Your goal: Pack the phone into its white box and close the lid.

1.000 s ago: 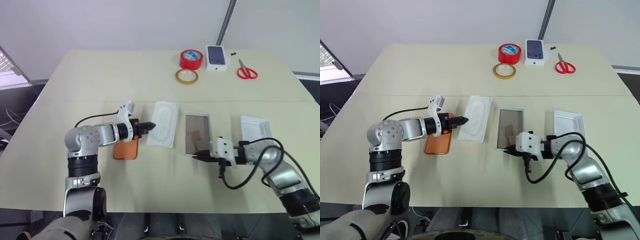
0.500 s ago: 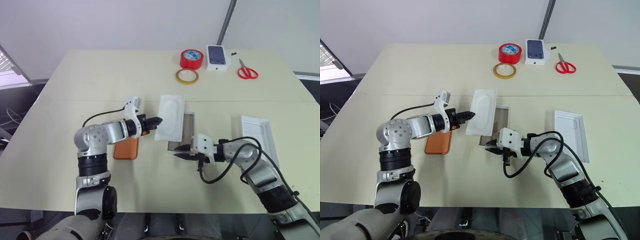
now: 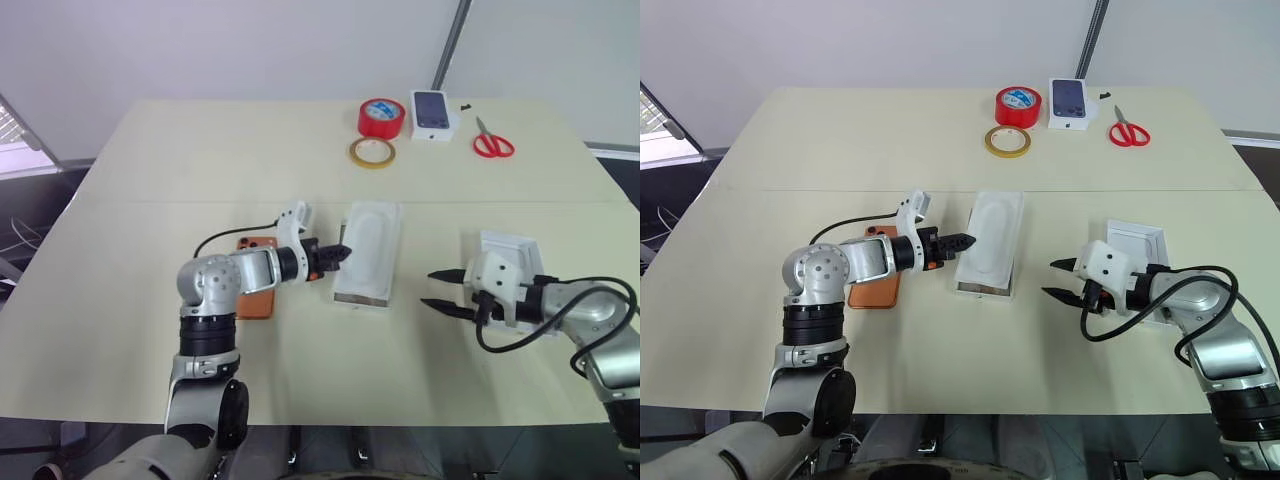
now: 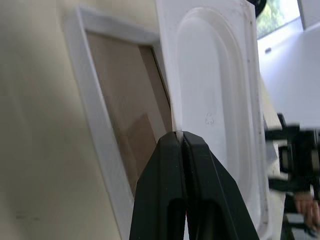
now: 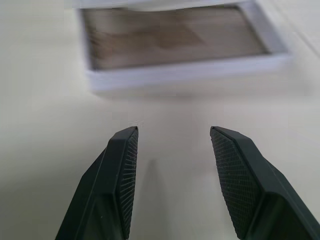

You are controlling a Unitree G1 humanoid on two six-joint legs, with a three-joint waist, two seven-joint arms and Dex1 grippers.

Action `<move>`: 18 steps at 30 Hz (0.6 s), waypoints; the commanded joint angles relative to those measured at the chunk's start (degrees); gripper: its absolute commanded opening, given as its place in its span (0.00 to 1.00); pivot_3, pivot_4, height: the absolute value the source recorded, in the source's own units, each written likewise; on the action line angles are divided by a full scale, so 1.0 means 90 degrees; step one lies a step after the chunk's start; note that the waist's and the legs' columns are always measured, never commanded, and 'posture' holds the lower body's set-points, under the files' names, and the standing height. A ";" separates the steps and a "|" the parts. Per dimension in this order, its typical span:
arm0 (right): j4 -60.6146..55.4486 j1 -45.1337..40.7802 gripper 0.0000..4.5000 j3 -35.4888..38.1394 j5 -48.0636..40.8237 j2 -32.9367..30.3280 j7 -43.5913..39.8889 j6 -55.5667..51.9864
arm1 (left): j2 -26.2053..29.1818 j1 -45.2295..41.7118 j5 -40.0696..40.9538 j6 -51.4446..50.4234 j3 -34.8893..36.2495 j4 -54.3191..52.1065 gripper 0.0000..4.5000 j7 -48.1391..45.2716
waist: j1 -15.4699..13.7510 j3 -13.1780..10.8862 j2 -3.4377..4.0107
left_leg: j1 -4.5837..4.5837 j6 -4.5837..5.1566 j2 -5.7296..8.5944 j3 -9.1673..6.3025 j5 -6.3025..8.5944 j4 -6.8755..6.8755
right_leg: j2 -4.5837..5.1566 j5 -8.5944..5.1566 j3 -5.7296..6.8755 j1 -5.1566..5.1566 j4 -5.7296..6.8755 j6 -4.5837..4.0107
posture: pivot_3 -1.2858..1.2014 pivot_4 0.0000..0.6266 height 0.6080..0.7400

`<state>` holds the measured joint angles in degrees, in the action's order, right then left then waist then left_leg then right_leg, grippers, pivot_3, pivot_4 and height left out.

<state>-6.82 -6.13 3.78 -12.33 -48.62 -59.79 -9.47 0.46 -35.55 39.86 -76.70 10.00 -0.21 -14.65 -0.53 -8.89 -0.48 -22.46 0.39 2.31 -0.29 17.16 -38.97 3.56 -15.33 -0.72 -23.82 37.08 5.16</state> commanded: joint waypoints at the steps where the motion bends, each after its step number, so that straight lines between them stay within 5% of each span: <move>1: 0.0016 -0.0215 0.53 0.0178 -0.0021 -0.0004 0.0116 0.0177 | -0.0029 -0.0011 0.0016 0.0150 0.0013 -0.0050 0.00 -0.0013 | -0.0005 0.0000 0.0000 | 0.0000 0.0000 0.0000 0.0000 0.0000 0.0000 | 0.0000 0.0000 0.0000 0.0000 0.0000 0.0000 | 0.52 0.24 1.00; 8: 0.0268 -0.0273 0.53 0.0083 0.0103 0.0036 0.0212 0.0423 | -0.0020 -0.0060 -0.0042 0.0303 -0.0005 -0.0044 0.00 0.0014 | -0.0023 0.0000 -0.0001 | -0.0002 -0.0001 0.0000 0.0000 -0.0001 -0.0002 | 0.0001 0.0000 0.0000 0.0002 -0.0002 0.0000 | 0.52 0.24 1.00; 11: 0.0414 -0.0411 0.54 0.0059 0.0135 0.0077 0.0264 0.0509 | -0.0072 -0.0051 -0.0043 0.0352 0.0026 -0.0065 0.19 0.0079 | -0.0019 0.0000 -0.0001 | -0.0002 -0.0001 0.0000 0.0000 -0.0001 -0.0002 | 0.0001 0.0000 0.0000 0.0002 -0.0002 0.0000 | 0.52 0.24 1.00; 16: 0.0442 -0.0822 0.54 0.0139 -0.0145 0.0296 0.0388 0.0316 | -0.0095 -0.0076 0.0035 0.0258 0.0089 -0.0105 0.74 0.0136 | -0.0003 0.0000 -0.0001 | -0.0001 -0.0003 -0.0001 0.0000 -0.0002 0.0000 | -0.0001 0.0000 0.0001 0.0000 0.0000 0.0000 | 0.52 0.24 1.00; 18: 0.0350 -0.1023 0.54 0.0173 -0.0329 0.0476 0.0475 0.0138 | -0.0043 -0.0091 0.0132 0.0217 0.0108 -0.0218 0.74 0.0058 | -0.0001 0.0000 0.0000 | 0.0000 -0.0004 -0.0001 0.0000 -0.0003 -0.0001 | -0.0001 0.0000 0.0000 0.0001 0.0000 0.0000 | 0.52 0.24 1.00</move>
<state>-1.93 -13.96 3.53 -12.99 -44.88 -56.37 -7.48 -0.24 -35.77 39.62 -74.70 10.30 -0.15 -13.58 -0.54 -8.89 -0.48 -22.46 0.34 2.30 -0.29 17.14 -38.98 3.55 -15.33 -0.72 -23.82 37.08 5.16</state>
